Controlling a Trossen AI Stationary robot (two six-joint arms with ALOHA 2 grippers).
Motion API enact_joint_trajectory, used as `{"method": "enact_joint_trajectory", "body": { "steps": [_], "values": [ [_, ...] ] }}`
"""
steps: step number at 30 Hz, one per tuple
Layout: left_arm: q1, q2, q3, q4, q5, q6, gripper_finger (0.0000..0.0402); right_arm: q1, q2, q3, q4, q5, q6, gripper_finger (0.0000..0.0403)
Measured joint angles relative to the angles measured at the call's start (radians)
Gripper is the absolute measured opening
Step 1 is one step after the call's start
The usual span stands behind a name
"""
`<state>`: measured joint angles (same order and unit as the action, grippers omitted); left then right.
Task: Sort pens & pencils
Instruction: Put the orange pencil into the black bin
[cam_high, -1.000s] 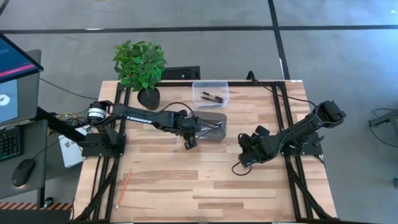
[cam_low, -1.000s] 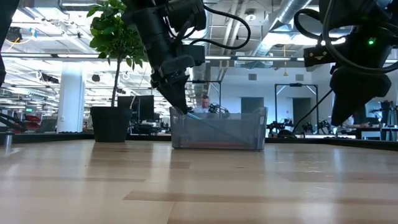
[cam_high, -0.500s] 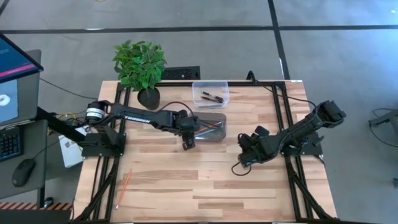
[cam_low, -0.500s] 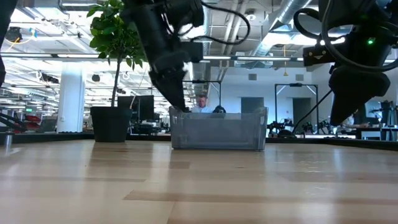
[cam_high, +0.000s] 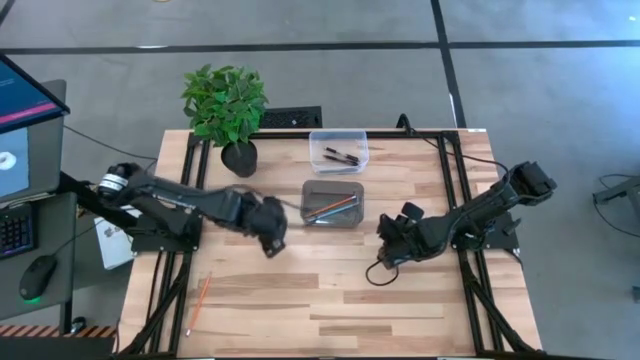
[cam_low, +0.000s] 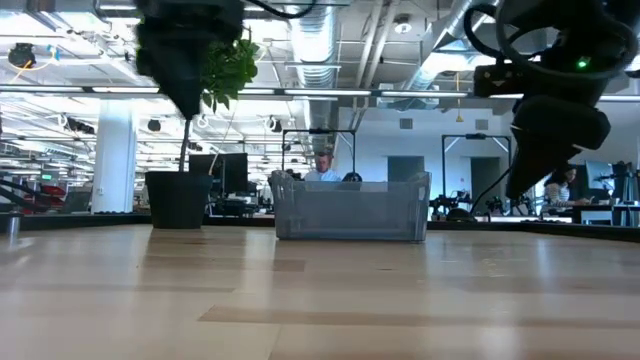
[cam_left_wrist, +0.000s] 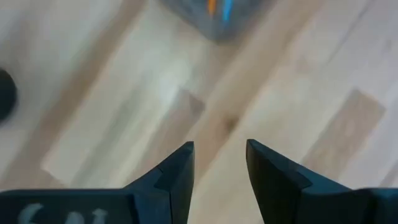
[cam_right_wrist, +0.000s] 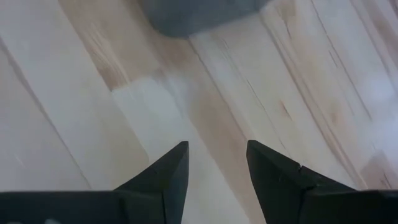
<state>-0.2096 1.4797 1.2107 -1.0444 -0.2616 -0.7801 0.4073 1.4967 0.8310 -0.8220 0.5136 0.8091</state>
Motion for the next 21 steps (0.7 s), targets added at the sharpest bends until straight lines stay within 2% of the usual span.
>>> {"method": "enact_joint_trajectory", "body": {
  "steps": [4, 7, 13, 21],
  "values": [
    [-0.102, 0.001, -0.041, -0.027, 0.065, -0.128, 0.0135, -0.016, 0.000, 0.000, 0.050, 0.006, -0.086, 0.0186],
    [-0.165, 0.001, -0.065, -0.036, 0.118, -0.282, 0.0135, -0.030, 0.000, 0.000, 0.089, 0.010, -0.148, 0.0186],
    [-0.267, 0.001, -0.106, -0.203, 0.242, -0.591, 0.0135, -0.049, 0.000, 0.000, 0.157, 0.010, -0.217, 0.0186],
    [-0.333, 0.001, -0.257, -0.193, 0.437, -0.617, 0.0135, -0.048, 0.000, 0.000, 0.208, 0.008, -0.235, 0.0186]
  ]
}}
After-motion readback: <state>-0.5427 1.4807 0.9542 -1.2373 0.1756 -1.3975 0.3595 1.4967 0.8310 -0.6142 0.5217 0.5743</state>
